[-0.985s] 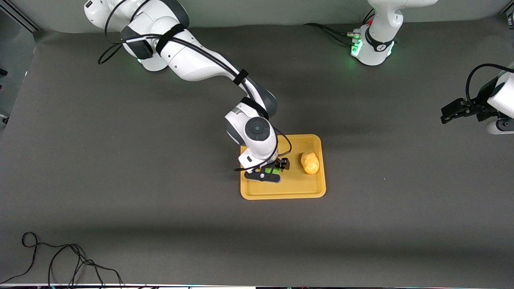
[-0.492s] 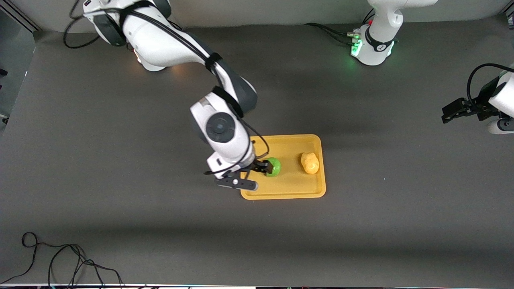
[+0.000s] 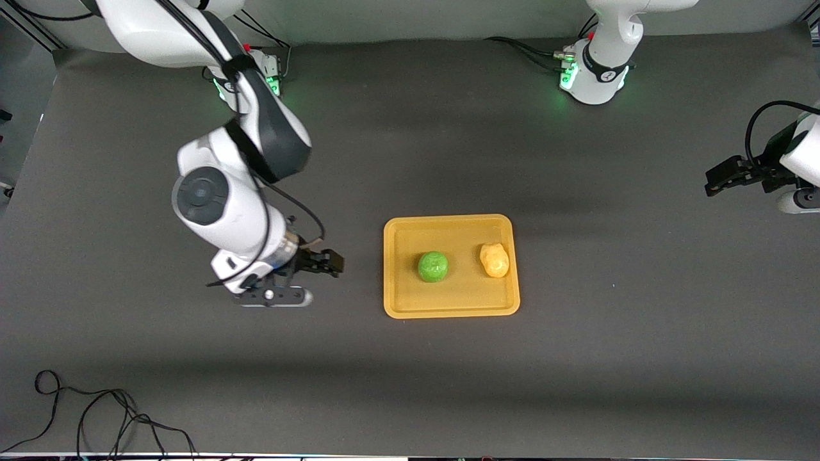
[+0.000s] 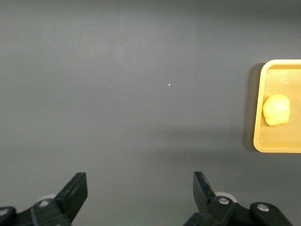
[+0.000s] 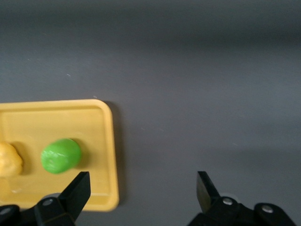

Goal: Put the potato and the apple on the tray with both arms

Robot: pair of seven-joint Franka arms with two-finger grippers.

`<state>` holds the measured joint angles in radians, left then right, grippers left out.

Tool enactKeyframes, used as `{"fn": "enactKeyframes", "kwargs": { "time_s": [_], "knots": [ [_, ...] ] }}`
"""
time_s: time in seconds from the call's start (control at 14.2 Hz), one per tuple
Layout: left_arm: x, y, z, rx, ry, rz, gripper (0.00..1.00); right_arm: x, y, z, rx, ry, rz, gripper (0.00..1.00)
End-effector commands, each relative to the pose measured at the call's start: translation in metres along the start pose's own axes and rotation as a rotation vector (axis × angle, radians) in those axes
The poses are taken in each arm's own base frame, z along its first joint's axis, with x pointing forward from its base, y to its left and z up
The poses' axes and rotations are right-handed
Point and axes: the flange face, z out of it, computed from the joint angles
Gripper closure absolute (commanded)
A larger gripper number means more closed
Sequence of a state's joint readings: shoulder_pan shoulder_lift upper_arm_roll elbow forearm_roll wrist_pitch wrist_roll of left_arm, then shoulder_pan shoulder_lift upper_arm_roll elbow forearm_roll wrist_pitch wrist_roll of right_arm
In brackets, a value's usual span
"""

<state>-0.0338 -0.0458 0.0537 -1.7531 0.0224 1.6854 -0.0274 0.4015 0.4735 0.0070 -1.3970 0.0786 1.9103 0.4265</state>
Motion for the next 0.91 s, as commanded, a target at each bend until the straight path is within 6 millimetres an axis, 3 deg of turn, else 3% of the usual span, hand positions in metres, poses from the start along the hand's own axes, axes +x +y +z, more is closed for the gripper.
{"fn": "enactKeyframes", "kwargs": {
  "time_s": [0.0,0.14,0.28,0.42,0.84],
  "knots": [
    [-0.006,-0.001,-0.007,0.009,-0.001,0.019,0.00,-0.013,0.049,-0.037,-0.008,-0.050,0.013,0.00],
    [-0.006,0.000,-0.007,0.009,-0.005,0.020,0.00,-0.018,0.095,-0.071,-0.019,-0.049,0.057,0.00],
    [-0.008,0.002,-0.009,0.009,-0.001,0.025,0.00,-0.026,0.133,-0.092,-0.022,-0.067,0.067,0.00],
    [-0.008,0.001,-0.010,0.010,0.002,0.023,0.00,-0.032,0.153,-0.101,-0.051,-0.092,0.085,0.00],
    [-0.008,0.002,-0.006,0.010,-0.002,0.025,0.00,-0.052,0.224,-0.162,-0.055,-0.067,-0.002,0.00]
  ]
}}
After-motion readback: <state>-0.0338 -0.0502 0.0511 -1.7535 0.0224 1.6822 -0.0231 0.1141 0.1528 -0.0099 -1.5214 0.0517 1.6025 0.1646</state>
